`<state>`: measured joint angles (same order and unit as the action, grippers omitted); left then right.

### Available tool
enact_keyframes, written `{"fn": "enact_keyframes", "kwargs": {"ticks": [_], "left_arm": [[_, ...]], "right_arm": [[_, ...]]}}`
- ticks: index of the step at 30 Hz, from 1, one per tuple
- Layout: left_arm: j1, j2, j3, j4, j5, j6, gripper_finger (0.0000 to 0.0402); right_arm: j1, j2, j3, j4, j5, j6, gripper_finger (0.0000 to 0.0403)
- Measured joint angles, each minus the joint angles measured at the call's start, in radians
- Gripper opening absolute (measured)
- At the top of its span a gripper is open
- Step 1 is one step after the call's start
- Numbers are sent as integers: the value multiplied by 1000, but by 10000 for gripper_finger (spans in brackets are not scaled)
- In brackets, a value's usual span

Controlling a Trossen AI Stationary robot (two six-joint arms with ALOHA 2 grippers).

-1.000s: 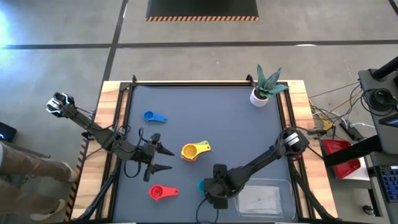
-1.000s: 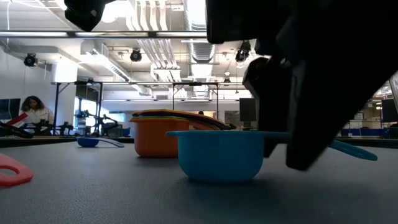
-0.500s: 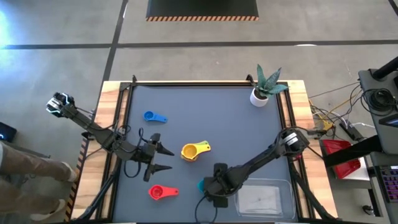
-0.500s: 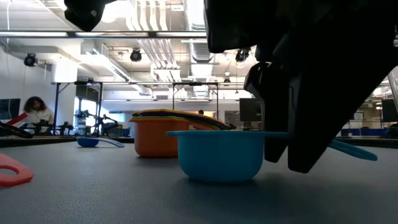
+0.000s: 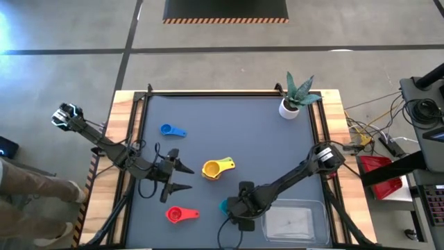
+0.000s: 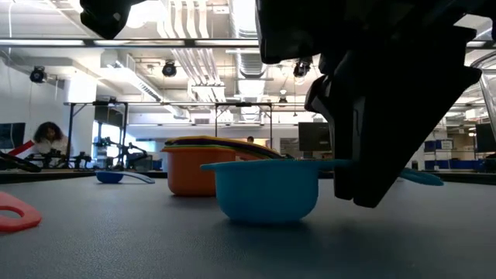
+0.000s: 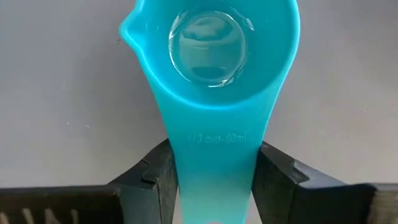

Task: Nest measuring cups in basket
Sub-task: Stack the light blue measuring cup on top of the yellow measuring cup

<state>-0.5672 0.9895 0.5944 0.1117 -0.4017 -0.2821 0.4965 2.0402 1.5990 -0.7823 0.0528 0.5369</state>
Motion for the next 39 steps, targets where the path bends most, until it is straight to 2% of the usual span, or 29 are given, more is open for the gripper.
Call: {"fn": "enact_keyframes", "kwargs": {"ticks": [7,14,20,26,32,39], "left_arm": [[0,-1,0,-1,0,1,233],[0,-23,0,-3,1,9,233],[0,-101,0,-33,1,7,233],[8,-210,0,-144,-17,4,233],[40,-288,0,-275,-35,-45,233],[41,-288,0,-298,-34,-50,233]], "right_arm": [[-1,-33,-1,-12,7,-22,146],[-11,-138,-1,-41,93,-44,145],[-51,-231,-1,-56,169,-118,144],[-161,-272,-1,-53,185,-271,144],[-291,-264,-1,-23,133,-468,144],[-396,-214,-1,35,-47,-632,145]]}}
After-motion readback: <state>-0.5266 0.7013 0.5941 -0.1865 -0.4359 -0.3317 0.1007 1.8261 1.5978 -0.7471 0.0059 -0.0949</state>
